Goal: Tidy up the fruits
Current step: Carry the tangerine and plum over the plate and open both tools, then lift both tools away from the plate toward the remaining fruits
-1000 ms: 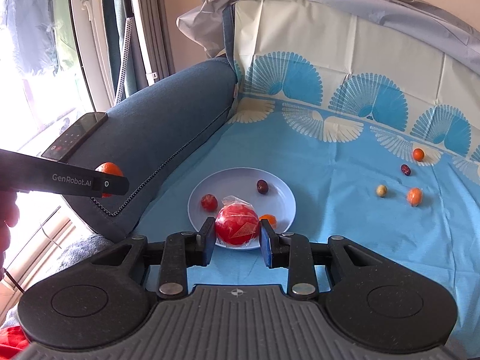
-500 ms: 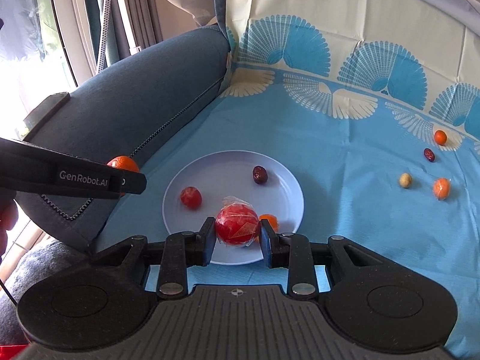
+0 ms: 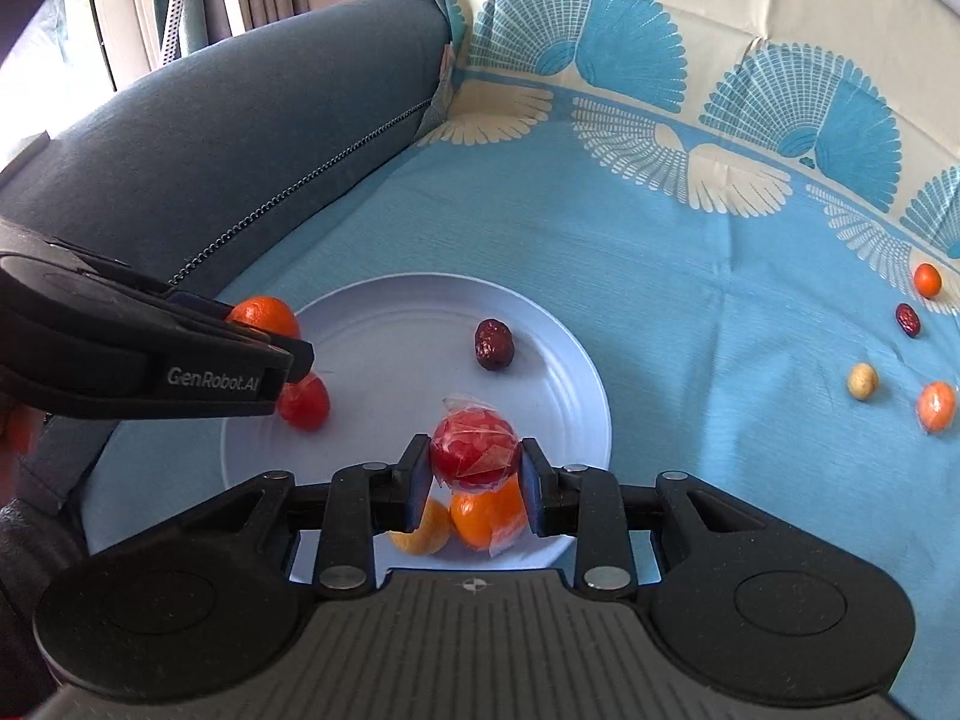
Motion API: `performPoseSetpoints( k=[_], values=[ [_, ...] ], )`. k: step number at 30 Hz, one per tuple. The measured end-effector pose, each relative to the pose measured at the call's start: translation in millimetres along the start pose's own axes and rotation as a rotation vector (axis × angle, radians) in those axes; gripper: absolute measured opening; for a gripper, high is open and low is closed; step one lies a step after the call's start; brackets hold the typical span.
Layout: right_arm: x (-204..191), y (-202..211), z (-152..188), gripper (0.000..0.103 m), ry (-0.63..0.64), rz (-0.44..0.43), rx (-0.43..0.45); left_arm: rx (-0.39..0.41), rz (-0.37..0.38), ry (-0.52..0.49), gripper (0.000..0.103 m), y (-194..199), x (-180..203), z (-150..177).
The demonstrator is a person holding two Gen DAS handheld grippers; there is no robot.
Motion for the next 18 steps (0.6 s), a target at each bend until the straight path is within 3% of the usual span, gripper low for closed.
performPoseSetpoints(
  k=[1,2,3,4,7,10,18],
  values=[
    [-0.1,-2.2,-1.4,0.034,0.001,-0.006,-0.002,0.003,0.003,0.000,0.055,-0.3,-0.6,-1.4],
    [-0.2,-3.4,-3.1,0.037,0.001,-0.003,-0.003,0.012,0.003,-0.001,0.081,1.6,-1.1,-2.7],
    [-0.1,-3.4,-5.3,0.050,0.003,0.003,-0.006,0.032,-0.008,0.002,0.101,6.3,-1.7,-3.6],
    [-0.2,-1.6,-6.7,0.063,0.002,0.007,-0.003,0.064,-0.019,0.009,0.102,12.8,-3.0,-3.3],
    [-1.9,14.0,-7.1,0.087,-0.003,0.025,0.015,0.104,-0.012,-0.019,0.103,33.9,-3.2,1.8],
    [-6.9,39.9,3.9,0.096,0.001,0.026,-0.002,0.099,-0.050,-0.034,0.103,56.0,-5.3,15.3],
    [-26.8,125.8,48.7,0.101,-0.050,0.029,-0.031,-0.003,-0.042,0.085,0.103,120.6,-22.1,79.0]
  ],
)
Point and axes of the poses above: each gripper's, at about its wrist camera, not at the fingertips, and y roughly against the way its jaws point, x to its right, z to its underside, the point moved 2 cm from there along -y, roughly the way its jaws point, and after that the axes turned 5 degrees about y, right-handed, at the moved point
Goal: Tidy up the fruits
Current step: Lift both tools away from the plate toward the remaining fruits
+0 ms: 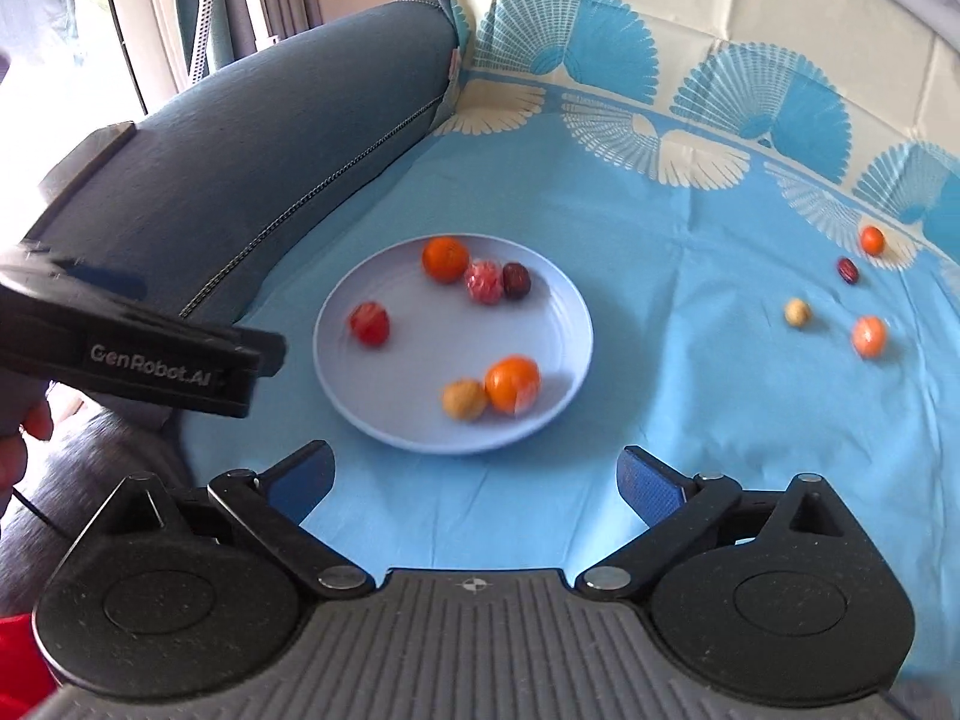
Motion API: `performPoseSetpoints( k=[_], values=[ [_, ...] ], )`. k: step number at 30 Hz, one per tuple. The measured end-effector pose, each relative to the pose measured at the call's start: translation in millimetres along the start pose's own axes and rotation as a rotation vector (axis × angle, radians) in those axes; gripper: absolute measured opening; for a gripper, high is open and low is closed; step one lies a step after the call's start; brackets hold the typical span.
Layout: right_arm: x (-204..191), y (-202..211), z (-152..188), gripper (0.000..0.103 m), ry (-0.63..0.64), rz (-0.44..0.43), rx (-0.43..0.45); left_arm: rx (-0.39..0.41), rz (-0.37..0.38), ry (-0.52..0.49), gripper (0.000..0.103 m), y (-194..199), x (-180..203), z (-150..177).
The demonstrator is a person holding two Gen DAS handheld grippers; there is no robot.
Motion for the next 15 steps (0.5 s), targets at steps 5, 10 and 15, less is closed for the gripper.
performPoseSetpoints(
  k=[5,10,15],
  values=[
    [-7.4,48.7,12.7,0.102,-0.012,0.055,0.078,0.035,-0.014,0.022,0.103,38.6,-3.8,28.8],
    [-19.2,83.7,23.4,0.102,0.035,0.091,0.153,0.112,-0.005,0.016,0.103,75.5,-1.9,42.3],
    [-25.0,109.3,33.4,0.102,0.056,0.111,0.209,0.175,0.004,0.005,0.103,101.8,5.8,46.0]
  ],
)
Point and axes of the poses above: each gripper's, at about its wrist camera, not at the fingertips, and y roughly against the way its jaws point, x to its right, z to its underside, the point moved 2 cm from there along -y, roughly the way its jaws point, and after that the axes turned 5 degrees about y, right-handed, at the moved point
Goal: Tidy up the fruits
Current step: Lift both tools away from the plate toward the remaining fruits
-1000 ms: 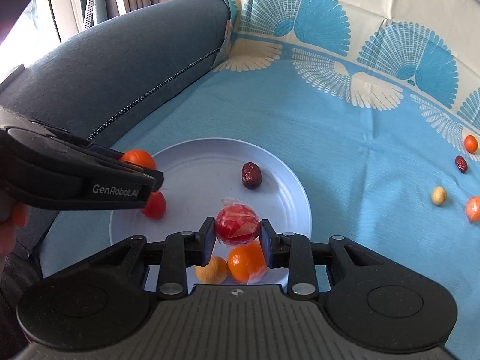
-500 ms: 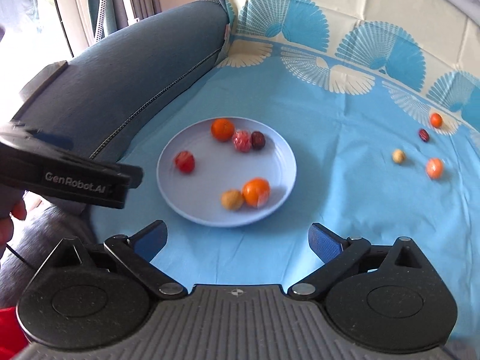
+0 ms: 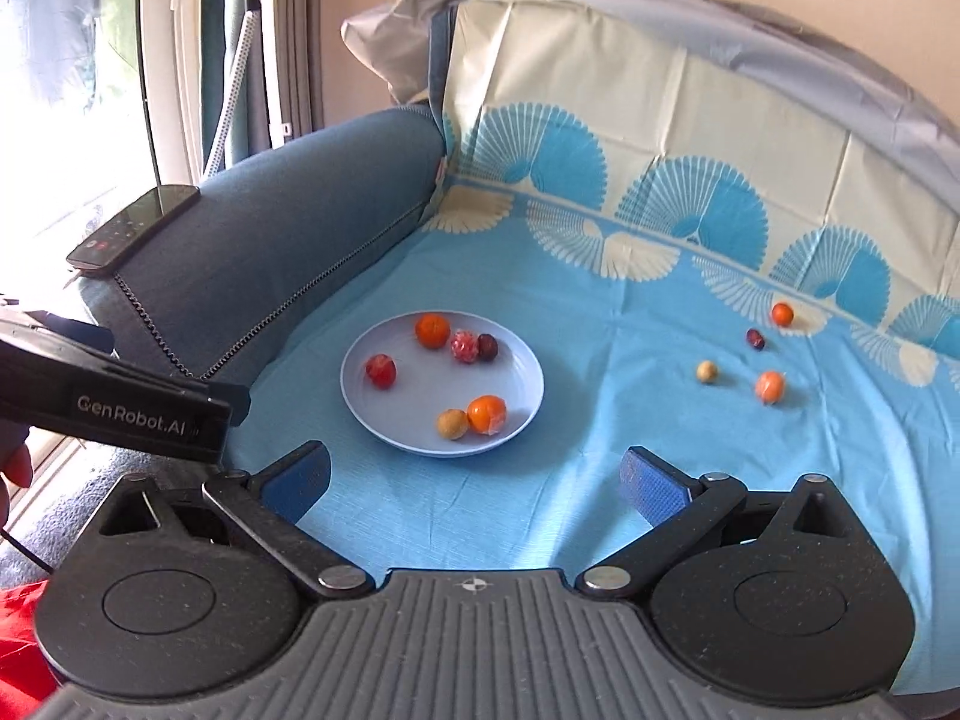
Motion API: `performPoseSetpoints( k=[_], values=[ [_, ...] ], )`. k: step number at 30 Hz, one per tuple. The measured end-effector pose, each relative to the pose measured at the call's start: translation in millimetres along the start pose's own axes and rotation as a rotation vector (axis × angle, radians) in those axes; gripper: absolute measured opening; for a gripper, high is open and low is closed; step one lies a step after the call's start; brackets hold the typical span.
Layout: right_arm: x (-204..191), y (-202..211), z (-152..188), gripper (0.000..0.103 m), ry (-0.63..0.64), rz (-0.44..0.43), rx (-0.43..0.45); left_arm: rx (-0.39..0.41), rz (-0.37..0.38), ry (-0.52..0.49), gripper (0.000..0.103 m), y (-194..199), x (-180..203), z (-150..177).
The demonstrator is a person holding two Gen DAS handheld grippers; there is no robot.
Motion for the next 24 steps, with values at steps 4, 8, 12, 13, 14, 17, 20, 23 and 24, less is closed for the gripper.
performPoseSetpoints(
  k=[4,8,12,13,14,17,20,23,24],
  values=[
    [3.1,15.7,0.5,0.102,-0.011,0.016,0.035,0.039,0.000,-0.010,0.103,15.3,3.9,0.5],
    [2.5,25.0,1.3,0.102,-0.006,0.019,0.059,0.057,-0.001,-0.010,0.103,23.7,4.3,0.7],
    [1.6,27.8,2.3,0.102,-0.008,0.018,0.068,0.053,-0.005,-0.008,0.103,24.4,2.9,2.6],
    [1.9,27.9,2.6,0.102,-0.010,0.018,0.068,0.053,-0.006,-0.006,0.103,24.4,1.9,2.7],
    [1.5,28.2,3.2,0.102,-0.011,0.018,0.067,0.052,-0.007,-0.006,0.103,24.5,1.8,2.8],
    [1.5,27.9,4.0,0.102,-0.016,0.017,0.066,0.051,-0.006,-0.006,0.103,23.4,0.2,2.2],
    [2.8,26.0,4.8,0.102,-0.019,0.015,0.061,0.044,-0.007,-0.011,0.103,21.3,1.0,2.6],
    [3.8,23.0,6.2,0.102,-0.028,0.015,0.053,0.038,-0.006,-0.015,0.103,18.8,1.5,2.8],
    [4.3,22.3,6.5,0.102,-0.030,0.014,0.051,0.036,-0.007,-0.015,0.103,18.1,1.5,3.0]
  ],
)
Point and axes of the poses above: each gripper's, at about its wrist camera, not at the fingertips, and y roughly against the way its jaws point, x to its right, z to its underside, the point moved 2 cm from there along -y, roughly the way its jaws point, and after that the axes turned 5 degrees about y, right-handed, at the moved point
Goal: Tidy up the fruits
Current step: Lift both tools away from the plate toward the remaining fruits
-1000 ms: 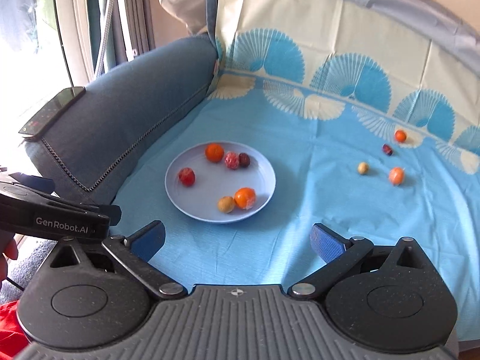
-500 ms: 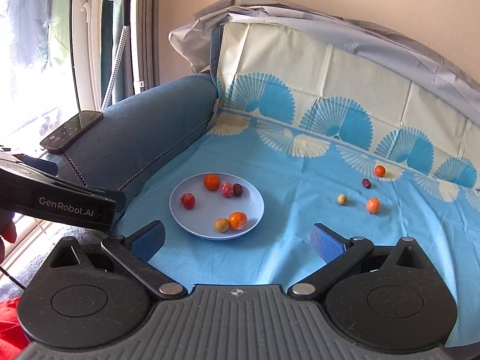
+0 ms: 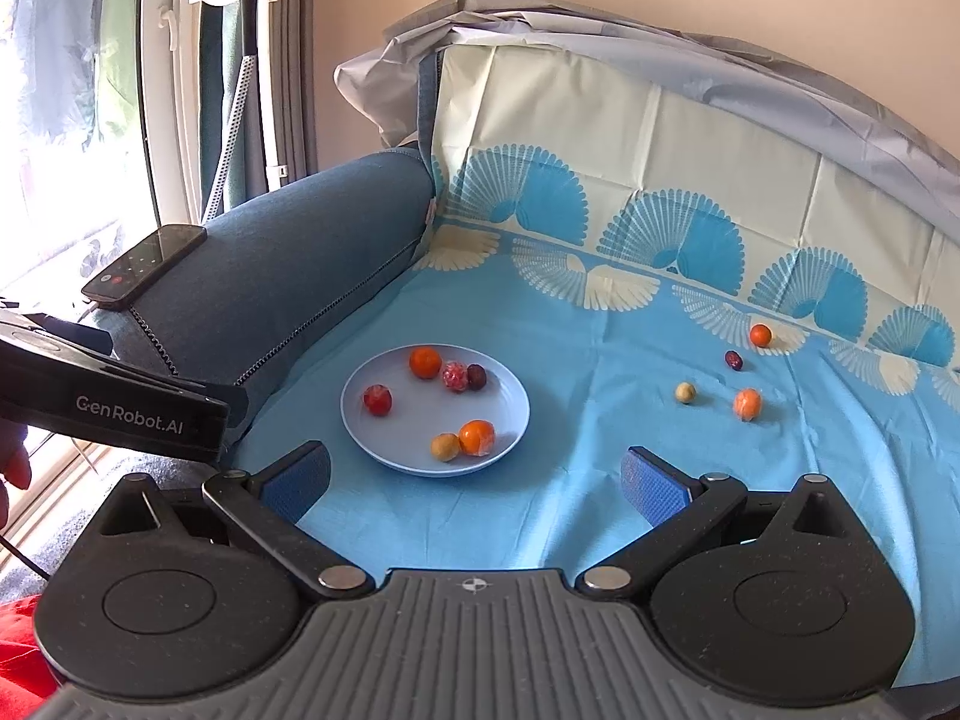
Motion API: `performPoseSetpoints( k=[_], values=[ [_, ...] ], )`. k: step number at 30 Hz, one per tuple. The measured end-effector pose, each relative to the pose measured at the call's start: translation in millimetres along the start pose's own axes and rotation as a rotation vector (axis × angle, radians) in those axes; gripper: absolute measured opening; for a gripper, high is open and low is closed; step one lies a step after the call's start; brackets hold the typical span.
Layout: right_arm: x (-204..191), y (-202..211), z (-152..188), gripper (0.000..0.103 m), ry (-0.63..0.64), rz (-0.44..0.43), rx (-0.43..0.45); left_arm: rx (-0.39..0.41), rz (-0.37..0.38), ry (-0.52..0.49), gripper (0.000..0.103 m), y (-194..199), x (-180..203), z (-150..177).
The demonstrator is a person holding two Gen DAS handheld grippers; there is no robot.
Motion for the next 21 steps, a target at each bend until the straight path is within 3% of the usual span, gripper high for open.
performPoseSetpoints(
  k=[21],
  values=[
    [27.9,-22.7,15.3,0.102,-0.123,0.024,-0.039,-0.094,-0.024,-0.052,0.103,-35.4,20.2,-1.7]
  ],
)
Point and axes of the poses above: each gripper's, at about its wrist camera, not at the fingertips, and y roughly against the way its jaws point, x to its right, z to its underside, the point moved 2 cm from there along -y, roughly the way its jaws point, and after that the axes turned 5 degrees about y, right-handed, at the moved point
